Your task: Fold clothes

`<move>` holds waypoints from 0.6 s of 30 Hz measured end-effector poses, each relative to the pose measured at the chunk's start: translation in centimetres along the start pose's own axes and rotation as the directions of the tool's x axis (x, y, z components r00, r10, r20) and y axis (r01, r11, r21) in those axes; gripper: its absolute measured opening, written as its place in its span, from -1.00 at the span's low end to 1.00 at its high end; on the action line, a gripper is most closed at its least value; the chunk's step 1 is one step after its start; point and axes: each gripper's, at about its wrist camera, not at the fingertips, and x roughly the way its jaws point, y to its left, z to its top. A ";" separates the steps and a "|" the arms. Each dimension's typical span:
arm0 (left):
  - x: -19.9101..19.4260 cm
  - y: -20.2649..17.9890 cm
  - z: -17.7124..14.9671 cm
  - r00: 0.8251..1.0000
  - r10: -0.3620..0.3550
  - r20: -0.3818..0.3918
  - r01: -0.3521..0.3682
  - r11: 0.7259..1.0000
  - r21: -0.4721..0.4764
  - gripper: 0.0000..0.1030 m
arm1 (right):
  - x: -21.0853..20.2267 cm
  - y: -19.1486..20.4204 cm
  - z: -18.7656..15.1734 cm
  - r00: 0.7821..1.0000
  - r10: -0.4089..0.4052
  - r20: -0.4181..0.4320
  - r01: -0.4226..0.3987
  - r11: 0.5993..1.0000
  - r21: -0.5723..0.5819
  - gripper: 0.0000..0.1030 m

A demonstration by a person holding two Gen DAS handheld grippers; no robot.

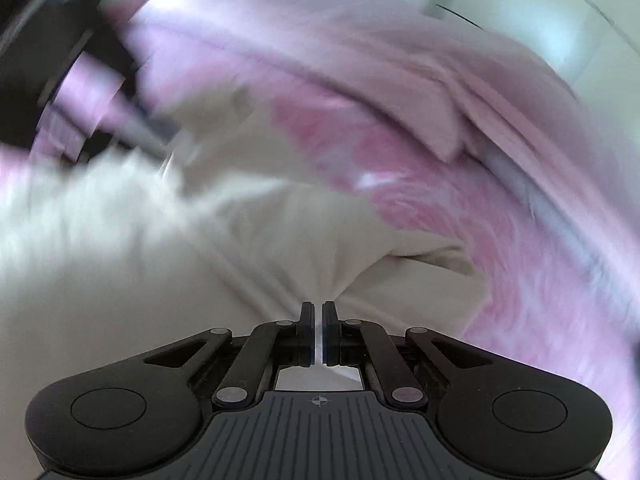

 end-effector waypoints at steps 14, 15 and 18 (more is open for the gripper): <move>4.9 -1.5 -2.7 0.996 -0.093 0.006 0.090 0.944 -0.318 -0.73 | 6.5 -0.2 -0.1 1.000 -0.004 0.003 0.003 0.953 0.302 -0.52; 4.5 -1.5 -2.9 0.996 -0.087 0.004 0.083 0.941 -0.327 -0.74 | 6.4 0.1 -0.2 1.000 -0.013 -0.002 0.013 0.959 0.283 -0.52; 3.0 -1.9 -2.5 0.998 -0.062 0.024 0.067 0.940 -0.334 -0.74 | 6.1 0.9 -0.2 0.999 -0.038 -0.027 0.044 0.966 0.253 -0.51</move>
